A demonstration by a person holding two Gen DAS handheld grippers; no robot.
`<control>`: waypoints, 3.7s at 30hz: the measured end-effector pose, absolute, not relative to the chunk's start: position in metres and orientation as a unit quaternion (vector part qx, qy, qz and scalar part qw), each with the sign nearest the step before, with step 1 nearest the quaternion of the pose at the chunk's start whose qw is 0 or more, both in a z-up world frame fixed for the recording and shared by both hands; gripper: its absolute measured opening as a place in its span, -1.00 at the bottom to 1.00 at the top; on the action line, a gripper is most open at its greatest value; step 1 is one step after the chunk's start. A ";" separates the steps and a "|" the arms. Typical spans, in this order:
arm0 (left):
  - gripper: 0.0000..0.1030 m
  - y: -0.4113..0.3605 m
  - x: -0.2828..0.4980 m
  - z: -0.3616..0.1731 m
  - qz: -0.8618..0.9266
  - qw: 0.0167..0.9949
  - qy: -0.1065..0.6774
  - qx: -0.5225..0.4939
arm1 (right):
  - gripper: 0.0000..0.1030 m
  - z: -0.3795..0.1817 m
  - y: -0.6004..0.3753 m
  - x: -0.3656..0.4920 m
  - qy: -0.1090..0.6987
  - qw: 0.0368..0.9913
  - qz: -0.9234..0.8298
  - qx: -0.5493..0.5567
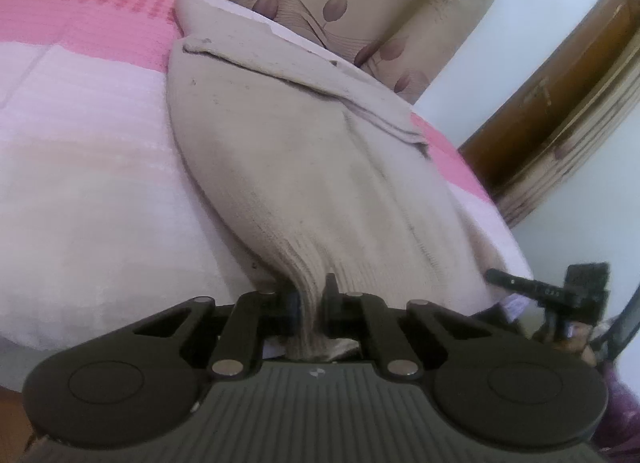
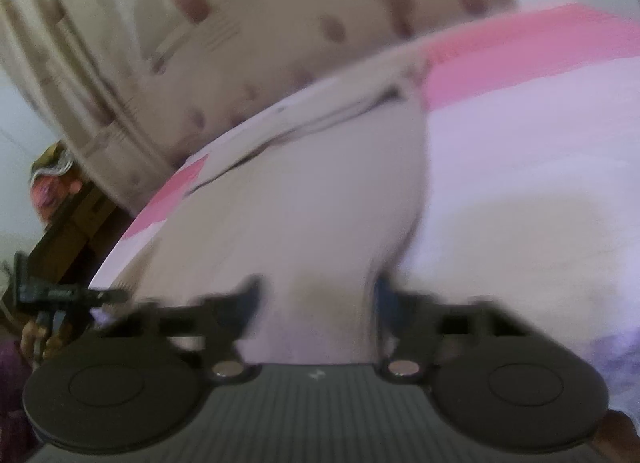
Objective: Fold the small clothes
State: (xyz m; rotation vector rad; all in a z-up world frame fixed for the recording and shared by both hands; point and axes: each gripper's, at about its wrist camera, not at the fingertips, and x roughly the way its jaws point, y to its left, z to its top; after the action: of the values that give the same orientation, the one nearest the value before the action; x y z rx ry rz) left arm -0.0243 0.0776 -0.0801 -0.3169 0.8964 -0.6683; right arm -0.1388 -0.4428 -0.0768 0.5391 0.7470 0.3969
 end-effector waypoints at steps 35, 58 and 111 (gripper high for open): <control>-0.81 0.052 0.109 0.030 -0.238 0.912 0.227 -0.246 | -0.78 -0.007 -0.468 0.024 0.175 0.884 0.161 0.403; -0.77 0.026 0.239 -0.055 -0.131 0.914 0.292 -0.251 | -0.76 -0.104 -0.483 0.159 0.264 0.850 0.075 0.450; 0.91 0.019 0.201 -0.079 -0.044 0.948 0.278 -0.146 | 1.00 -0.084 -0.353 0.154 0.328 0.944 0.042 0.022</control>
State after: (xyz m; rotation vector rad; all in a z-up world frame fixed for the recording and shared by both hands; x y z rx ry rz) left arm 0.2014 0.0190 -0.0791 -0.2973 0.5658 -0.0888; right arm 0.1536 -0.3534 -0.0843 0.0449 0.6679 0.0849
